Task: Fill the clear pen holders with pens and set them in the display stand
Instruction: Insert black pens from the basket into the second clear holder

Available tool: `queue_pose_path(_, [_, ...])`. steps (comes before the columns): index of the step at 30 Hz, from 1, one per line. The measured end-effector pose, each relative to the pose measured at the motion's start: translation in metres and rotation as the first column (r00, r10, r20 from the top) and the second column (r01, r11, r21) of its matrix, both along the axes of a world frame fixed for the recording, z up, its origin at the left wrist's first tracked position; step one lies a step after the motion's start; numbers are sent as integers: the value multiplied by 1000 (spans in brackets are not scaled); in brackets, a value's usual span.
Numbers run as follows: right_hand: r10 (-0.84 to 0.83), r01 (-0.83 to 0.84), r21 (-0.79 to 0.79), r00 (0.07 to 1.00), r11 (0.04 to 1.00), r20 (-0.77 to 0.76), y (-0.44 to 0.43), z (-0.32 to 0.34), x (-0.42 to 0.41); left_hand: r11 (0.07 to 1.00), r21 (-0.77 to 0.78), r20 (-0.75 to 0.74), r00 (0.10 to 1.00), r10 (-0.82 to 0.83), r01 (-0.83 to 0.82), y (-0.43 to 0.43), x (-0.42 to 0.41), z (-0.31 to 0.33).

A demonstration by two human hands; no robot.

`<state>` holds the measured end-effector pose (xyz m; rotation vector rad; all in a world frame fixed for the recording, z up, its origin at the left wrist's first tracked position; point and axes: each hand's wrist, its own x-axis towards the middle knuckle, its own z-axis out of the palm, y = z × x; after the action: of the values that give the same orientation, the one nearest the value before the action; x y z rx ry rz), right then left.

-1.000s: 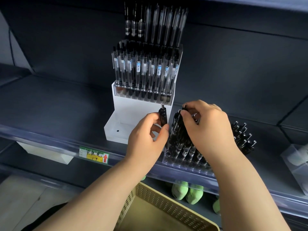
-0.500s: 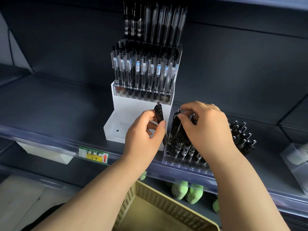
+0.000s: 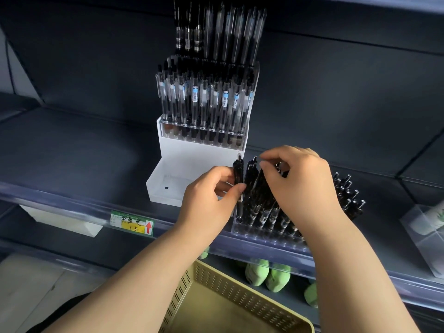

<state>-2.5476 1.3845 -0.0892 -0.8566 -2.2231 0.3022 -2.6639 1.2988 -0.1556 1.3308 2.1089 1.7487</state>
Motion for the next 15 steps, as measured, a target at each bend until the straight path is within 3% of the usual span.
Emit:
queue_pose_path(10, [-1, 2, -7, 1000, 1000, 21, -1, -3, -2, 970, -243, -225, 971, -82, 26, 4, 2, -9])
queue_pose_path(15, [17, -17, -1, 999, 1000, 33, -4, -4, 0, 961, -276, -225, 969, -97, 32, 2, 1, -5])
